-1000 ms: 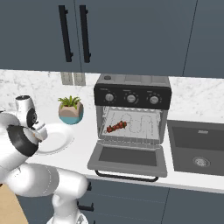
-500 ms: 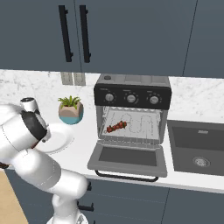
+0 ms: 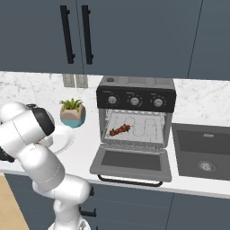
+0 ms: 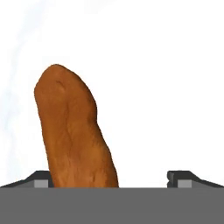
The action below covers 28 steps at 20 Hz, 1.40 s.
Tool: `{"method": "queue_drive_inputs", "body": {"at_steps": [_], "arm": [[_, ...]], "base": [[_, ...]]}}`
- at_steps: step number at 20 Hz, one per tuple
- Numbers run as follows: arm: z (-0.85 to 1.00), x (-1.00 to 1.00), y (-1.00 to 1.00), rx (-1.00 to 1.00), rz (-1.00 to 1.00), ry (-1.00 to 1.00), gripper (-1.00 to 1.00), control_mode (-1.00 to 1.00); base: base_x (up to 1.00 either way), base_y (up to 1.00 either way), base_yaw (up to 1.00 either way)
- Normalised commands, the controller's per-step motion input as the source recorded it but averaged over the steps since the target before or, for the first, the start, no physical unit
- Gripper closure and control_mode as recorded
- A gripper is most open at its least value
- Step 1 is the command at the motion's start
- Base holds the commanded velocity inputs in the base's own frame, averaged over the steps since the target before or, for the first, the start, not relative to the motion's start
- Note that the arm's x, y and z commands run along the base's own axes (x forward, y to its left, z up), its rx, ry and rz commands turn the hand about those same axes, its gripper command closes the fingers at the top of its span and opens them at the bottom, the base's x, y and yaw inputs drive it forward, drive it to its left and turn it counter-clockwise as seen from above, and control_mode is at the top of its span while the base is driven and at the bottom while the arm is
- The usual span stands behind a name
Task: Pick up the kebab skewer and baguette bread, and place them inside the toaster oven. Close the toaster oven door and start by setting the timer.
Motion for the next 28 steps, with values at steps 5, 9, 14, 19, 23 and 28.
{"method": "queue_drive_inputs", "body": {"at_steps": [5, 9, 14, 19, 23, 28], "arm": [[0.0, 0.07, 0.07, 0.0, 0.0, 0.0, -1.0, -1.0], [-0.03, 0.0, 0.02, 0.0, 0.0, 0.0, -1.0, -1.0], [0.0, 0.0, 0.0, 0.0, 0.0, 0.0, -1.0, -1.0], [0.0, 0.0, 0.01, 0.0, 0.0, 0.0, -1.0, -1.0], [0.05, 0.0, 0.04, 0.0, 0.0, 0.0, -1.0, -1.0], [0.1, 0.0, 0.02, 0.0, 0.0, 0.0, -1.0, -1.0]], "base": [[0.0, 0.0, 0.0], [0.0, 0.0, 0.0], [0.0, 0.0, 0.0], [0.0, 0.0, 0.0], [0.0, 0.0, 0.0], [0.0, 0.0, 0.0]]}}
